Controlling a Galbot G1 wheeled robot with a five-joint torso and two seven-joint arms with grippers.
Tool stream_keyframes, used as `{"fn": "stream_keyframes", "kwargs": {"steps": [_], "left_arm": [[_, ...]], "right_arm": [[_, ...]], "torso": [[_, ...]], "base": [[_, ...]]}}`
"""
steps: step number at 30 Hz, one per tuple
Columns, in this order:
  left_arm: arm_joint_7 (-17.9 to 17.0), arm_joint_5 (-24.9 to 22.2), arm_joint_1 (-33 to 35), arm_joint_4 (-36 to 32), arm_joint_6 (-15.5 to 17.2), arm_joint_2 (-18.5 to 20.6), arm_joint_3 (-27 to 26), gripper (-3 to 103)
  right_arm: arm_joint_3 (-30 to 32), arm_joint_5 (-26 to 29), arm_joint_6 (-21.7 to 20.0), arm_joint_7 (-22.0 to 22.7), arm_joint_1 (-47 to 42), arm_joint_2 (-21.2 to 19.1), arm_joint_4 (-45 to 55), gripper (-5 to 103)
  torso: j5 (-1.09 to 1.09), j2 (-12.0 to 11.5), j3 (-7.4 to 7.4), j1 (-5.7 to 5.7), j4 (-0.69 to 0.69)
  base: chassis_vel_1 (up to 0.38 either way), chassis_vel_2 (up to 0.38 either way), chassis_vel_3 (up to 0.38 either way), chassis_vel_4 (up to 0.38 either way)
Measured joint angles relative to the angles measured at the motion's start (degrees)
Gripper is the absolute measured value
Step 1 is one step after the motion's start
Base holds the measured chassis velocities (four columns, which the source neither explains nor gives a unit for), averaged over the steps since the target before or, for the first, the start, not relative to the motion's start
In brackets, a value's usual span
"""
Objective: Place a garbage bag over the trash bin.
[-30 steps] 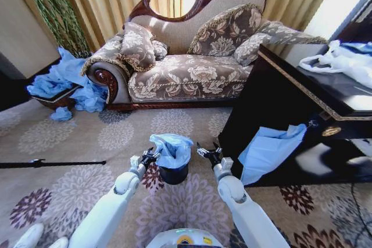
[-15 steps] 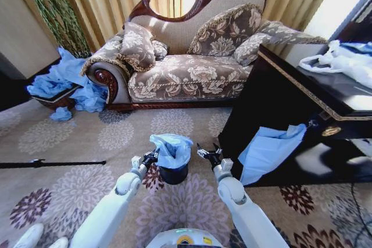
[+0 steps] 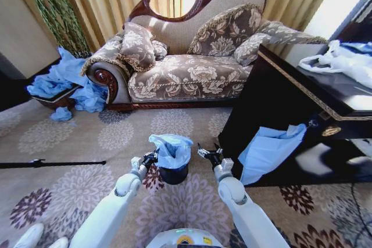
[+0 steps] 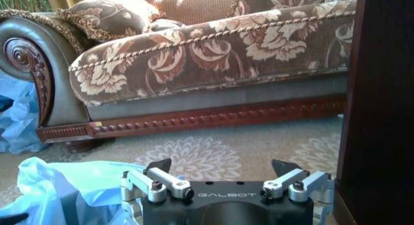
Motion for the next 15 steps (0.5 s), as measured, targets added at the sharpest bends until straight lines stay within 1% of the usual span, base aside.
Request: {"fn": "stream_keyframes", "kwargs": {"steps": [8, 11, 13, 15], "left_arm": [[-0.29, -0.05, 1.74, -2.61, -0.22, 0.35, -0.96, 0], [-1.54, -0.31, 4.43, -5.62, 0.43, 0.28, -1.76, 0], [-1.86, -0.34, 4.90, -6.10, 0.59, 0.23, -1.90, 0], [-3.87, -0.56, 7.54, -8.54, 1.67, -0.25, -2.54, 0]], "right_arm": [[0.00, -0.30, -0.03, 0.02, -0.54, 0.08, 0.29, 100], [-0.05, -0.41, -0.03, 0.09, -0.69, -0.07, 0.55, 100], [-0.03, -0.41, -0.04, 0.11, -0.73, -0.11, 0.62, 100], [0.49, -0.41, -0.05, 0.16, -1.31, -0.28, 1.17, 100]], "torso": [[0.00, 0.00, 0.00, 0.00, 0.00], [0.00, 0.00, 0.00, 0.00, 0.00], [0.00, 0.00, 0.00, 0.00, 0.01], [0.00, 0.00, 0.00, 0.00, 0.00]], "base": [[0.000, 0.000, 0.000, 0.000], [0.000, 0.000, 0.000, 0.000], [0.000, 0.000, 0.000, 0.000], [0.000, 0.000, 0.000, 0.000]]}}
